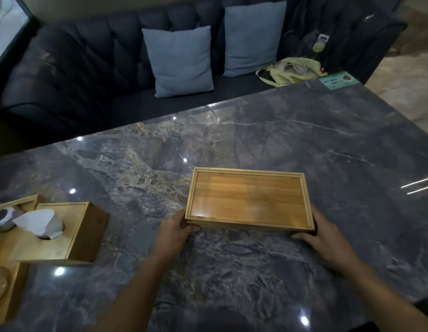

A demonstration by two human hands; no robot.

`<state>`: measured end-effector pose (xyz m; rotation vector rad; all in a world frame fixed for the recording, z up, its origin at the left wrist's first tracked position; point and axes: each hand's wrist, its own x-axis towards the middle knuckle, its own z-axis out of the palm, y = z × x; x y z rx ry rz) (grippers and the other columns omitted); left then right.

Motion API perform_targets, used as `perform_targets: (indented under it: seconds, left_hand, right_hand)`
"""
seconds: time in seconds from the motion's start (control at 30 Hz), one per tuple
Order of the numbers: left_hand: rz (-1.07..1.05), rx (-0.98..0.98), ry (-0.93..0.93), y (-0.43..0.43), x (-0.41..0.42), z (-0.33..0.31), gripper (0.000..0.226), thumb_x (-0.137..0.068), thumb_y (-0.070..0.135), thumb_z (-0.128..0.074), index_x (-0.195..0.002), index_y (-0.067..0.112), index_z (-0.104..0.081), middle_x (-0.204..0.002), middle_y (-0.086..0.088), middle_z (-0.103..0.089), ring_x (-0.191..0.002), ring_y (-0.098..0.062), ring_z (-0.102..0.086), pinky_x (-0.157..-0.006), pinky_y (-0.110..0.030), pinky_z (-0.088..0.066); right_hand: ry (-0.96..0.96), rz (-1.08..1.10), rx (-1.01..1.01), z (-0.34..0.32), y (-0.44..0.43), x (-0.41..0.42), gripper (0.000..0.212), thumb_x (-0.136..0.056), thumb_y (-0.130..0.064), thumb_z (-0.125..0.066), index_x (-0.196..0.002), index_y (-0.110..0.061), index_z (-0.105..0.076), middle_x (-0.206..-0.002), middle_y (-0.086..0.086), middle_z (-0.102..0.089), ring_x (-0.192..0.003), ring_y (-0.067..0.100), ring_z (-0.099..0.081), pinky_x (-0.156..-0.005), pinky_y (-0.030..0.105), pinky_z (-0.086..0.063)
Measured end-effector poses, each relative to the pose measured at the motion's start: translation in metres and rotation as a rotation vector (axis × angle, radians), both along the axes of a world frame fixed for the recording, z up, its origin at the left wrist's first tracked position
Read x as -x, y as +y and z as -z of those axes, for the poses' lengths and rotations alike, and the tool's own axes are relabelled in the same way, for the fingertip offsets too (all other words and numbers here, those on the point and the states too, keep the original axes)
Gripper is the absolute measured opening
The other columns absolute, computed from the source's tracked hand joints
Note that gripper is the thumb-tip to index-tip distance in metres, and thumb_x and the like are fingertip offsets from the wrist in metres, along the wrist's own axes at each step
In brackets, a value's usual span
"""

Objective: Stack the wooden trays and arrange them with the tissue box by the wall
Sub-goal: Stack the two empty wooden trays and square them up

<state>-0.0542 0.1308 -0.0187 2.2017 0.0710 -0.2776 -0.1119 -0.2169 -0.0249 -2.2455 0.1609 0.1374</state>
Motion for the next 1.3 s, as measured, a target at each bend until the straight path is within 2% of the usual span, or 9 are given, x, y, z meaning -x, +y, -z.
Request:
perform_targets:
  seconds: [0.1,0.17,0.3,0.5,0.67,0.9,1.03,1.17,1.3]
  left_hand:
    - [0.042,0.084,-0.038,0.004,-0.001,-0.007,0.060,-0.070,0.000,-0.074,-0.124,0.019,-0.055,-0.100,0.008,-0.068,-0.091,-0.001,-0.063,-0.076,-0.006,-0.046]
    - [0.067,-0.016,-0.139,0.005,-0.001,-0.012,0.052,-0.074,0.002,-0.071,-0.122,0.017,-0.059,-0.100,0.003,-0.071,-0.087,0.008,-0.057,-0.067,0.003,-0.039]
    - [0.110,-0.134,-0.230,0.003,-0.001,-0.017,0.038,-0.075,0.003,-0.069,-0.113,0.009,-0.064,-0.097,-0.013,-0.075,-0.085,-0.013,-0.063,-0.059,-0.015,-0.037]
    - [0.118,-0.151,-0.240,0.000,0.004,-0.016,0.040,-0.078,0.005,-0.068,-0.117,0.007,-0.061,-0.102,-0.017,-0.072,-0.091,-0.032,-0.067,-0.077,-0.045,-0.052]
    - [0.107,-0.098,-0.260,0.000,0.005,-0.014,0.038,-0.077,0.004,-0.068,-0.114,0.004,-0.061,-0.103,-0.017,-0.072,-0.092,-0.031,-0.067,-0.078,-0.048,-0.053]
    - [0.054,-0.017,-0.195,0.002,0.004,-0.005,0.049,-0.076,0.002,-0.069,-0.123,0.008,-0.057,-0.112,-0.014,-0.070,-0.102,-0.028,-0.066,-0.088,-0.047,-0.053]
    - [-0.009,0.083,-0.073,0.004,0.006,0.001,0.051,-0.073,-0.002,-0.071,-0.113,0.023,-0.054,-0.106,-0.001,-0.068,-0.102,-0.021,-0.065,-0.090,-0.040,-0.052]
    - [-0.067,0.146,-0.018,0.000,0.006,0.005,0.048,-0.071,-0.009,-0.068,-0.111,0.016,-0.058,-0.103,-0.003,-0.068,-0.100,-0.019,-0.065,-0.088,-0.037,-0.054]
    - [-0.123,0.271,0.033,-0.009,0.002,0.003,0.047,-0.070,-0.019,-0.057,-0.109,0.006,-0.060,-0.095,-0.002,-0.068,-0.090,-0.015,-0.064,-0.072,-0.018,-0.053]
  right_hand:
    - [0.046,-0.036,-0.047,-0.006,-0.008,-0.002,0.082,-0.070,-0.023,-0.077,-0.132,-0.049,-0.030,-0.128,-0.019,-0.049,-0.117,0.001,-0.045,-0.090,0.017,-0.036]
    - [0.056,-0.047,-0.044,-0.007,-0.010,-0.003,0.078,-0.071,-0.024,-0.076,-0.127,-0.054,-0.030,-0.128,-0.019,-0.049,-0.118,0.001,-0.045,-0.088,0.010,-0.034]
    - [0.057,-0.032,-0.023,-0.002,-0.012,-0.004,0.071,-0.073,-0.023,-0.074,-0.135,-0.035,-0.040,-0.126,-0.015,-0.053,-0.116,0.007,-0.050,-0.083,0.004,-0.033]
    - [0.036,-0.022,0.009,0.000,-0.011,-0.005,0.066,-0.075,-0.020,-0.073,-0.133,-0.029,-0.044,-0.120,-0.013,-0.057,-0.111,0.008,-0.052,-0.083,0.015,-0.036]
    - [0.058,-0.007,0.067,0.003,-0.011,-0.007,0.056,-0.075,-0.017,-0.073,-0.127,-0.020,-0.052,-0.117,-0.003,-0.064,-0.109,0.019,-0.058,-0.082,0.029,-0.041]
    - [0.059,0.003,0.071,0.000,-0.009,-0.005,0.058,-0.071,-0.017,-0.076,-0.125,-0.017,-0.054,-0.117,0.002,-0.066,-0.110,0.022,-0.059,-0.084,0.030,-0.042]
    - [0.151,0.060,-0.125,-0.004,-0.019,-0.006,0.088,-0.054,-0.031,-0.085,-0.131,-0.028,-0.044,-0.120,-0.017,-0.055,-0.106,0.004,-0.054,-0.092,0.027,-0.039]
    - [0.265,0.275,-0.694,-0.009,-0.024,-0.017,0.063,-0.054,-0.054,-0.077,-0.105,-0.019,-0.069,-0.116,0.008,-0.069,-0.098,0.017,-0.067,-0.080,0.023,-0.054]
    - [0.354,0.308,-0.726,-0.021,-0.016,-0.028,0.059,-0.066,-0.058,-0.061,-0.095,-0.008,-0.072,-0.097,0.007,-0.076,-0.090,0.018,-0.071,-0.067,0.022,-0.055]
